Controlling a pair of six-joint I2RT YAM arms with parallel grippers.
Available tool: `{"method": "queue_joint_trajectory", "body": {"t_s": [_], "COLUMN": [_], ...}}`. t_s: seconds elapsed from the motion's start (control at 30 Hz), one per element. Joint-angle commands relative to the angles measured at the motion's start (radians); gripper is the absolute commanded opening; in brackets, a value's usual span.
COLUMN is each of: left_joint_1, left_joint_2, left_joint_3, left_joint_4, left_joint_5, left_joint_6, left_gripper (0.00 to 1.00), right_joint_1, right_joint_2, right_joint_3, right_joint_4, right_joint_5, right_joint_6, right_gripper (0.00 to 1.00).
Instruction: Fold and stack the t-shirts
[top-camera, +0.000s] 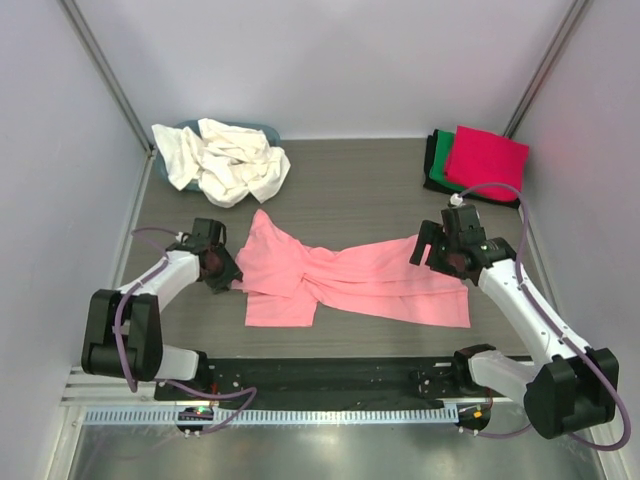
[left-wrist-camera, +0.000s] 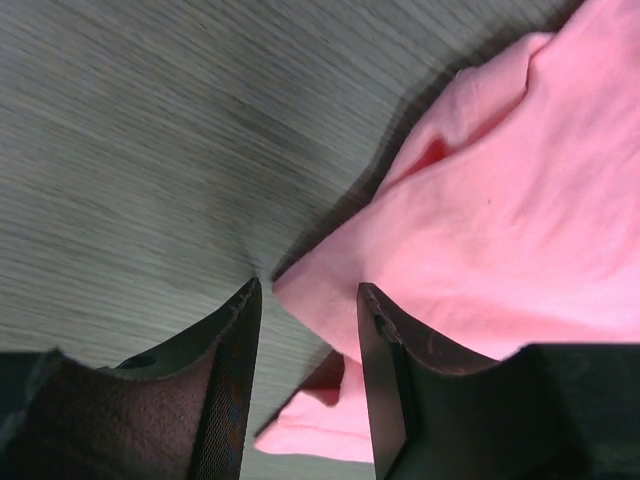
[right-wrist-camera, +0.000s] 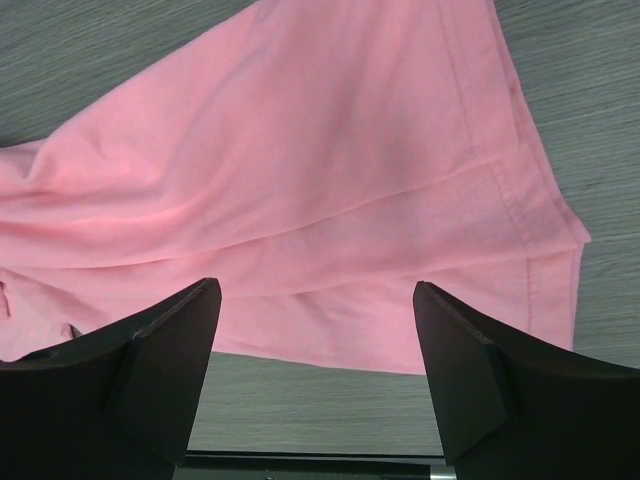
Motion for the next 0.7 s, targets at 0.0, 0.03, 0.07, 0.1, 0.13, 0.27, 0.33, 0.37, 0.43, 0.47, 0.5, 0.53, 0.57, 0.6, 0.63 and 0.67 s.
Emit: {"method": "queue_joint_trajectory", "body": {"t_s": [0.0,0.03,0.07,0.1,0.13,0.27,0.33,0.37,0.43,0.47,0.5,0.53,0.57,0.6,0.63,0.67], "left_joint_1": [-0.001,0.000,0.000,0.000,0.000,-0.001,-0.001,0.000,-0.001,0.000,0.000,0.000,0.000,-0.001,0.000,-0.001], "left_joint_2": [0.018,0.024,0.036,0.044,0.052,0.056,0.046,0.039,0.015,0.004,-0.011,-0.040,-0.059,-0.077,-0.117,-0.137], "left_joint_3": [-0.020,-0.025,-0.028,-0.037,-0.039,-0.034,-0.034,-0.034,-0.037,-0.042,-0.043,-0.046,-0.046,-0.043,-0.040,-0.030], "left_joint_4": [0.085,0.097,0.105,0.113,0.122,0.127,0.127,0.128,0.121,0.118,0.116,0.104,0.095,0.082,0.053,0.041], "left_joint_5": [-0.054,-0.062,-0.062,-0.062,-0.061,-0.060,-0.051,-0.047,-0.039,-0.038,-0.037,-0.037,-0.037,-0.036,-0.036,-0.037], "left_joint_6": [-0.024,-0.022,-0.024,-0.024,-0.027,-0.030,-0.030,-0.030,-0.032,-0.035,-0.035,-0.036,-0.039,-0.039,-0.041,-0.041], "left_gripper": [0.44,0.44,0.43,0.42,0.41,0.21,0.08,0.06,0.00,0.00,0.00,0.00,0.00,0.00,0.00,0.00], "right_joint_1": [-0.002,-0.001,-0.002,-0.002,-0.001,-0.001,-0.001,-0.002,-0.004,-0.004,-0.007,-0.019,-0.033,-0.046,-0.083,-0.100], "right_joint_2": [-0.039,-0.042,-0.042,-0.040,-0.039,-0.043,-0.053,-0.056,-0.062,-0.063,-0.062,-0.062,-0.060,-0.053,-0.045,-0.034], "right_joint_3": [-0.010,-0.018,-0.019,-0.022,-0.024,-0.024,-0.030,-0.033,-0.045,-0.050,-0.054,-0.067,-0.073,-0.080,-0.090,-0.093], "right_joint_4": [0.032,0.030,0.029,0.030,0.029,0.023,0.018,0.016,0.016,0.016,0.015,0.012,0.016,0.021,0.042,0.053], "right_joint_5": [-0.038,-0.037,-0.037,-0.037,-0.035,0.018,0.076,0.094,0.133,0.170,0.187,0.201,0.207,0.209,0.195,0.177], "right_joint_6": [0.010,0.010,0.009,0.009,0.010,0.046,0.079,0.089,0.121,0.131,0.147,0.164,0.171,0.173,0.170,0.161], "right_gripper": [0.84,0.84,0.83,0.83,0.83,0.83,0.83,0.83,0.83,0.83,0.83,0.82,0.81,0.79,0.78,0.76]}}
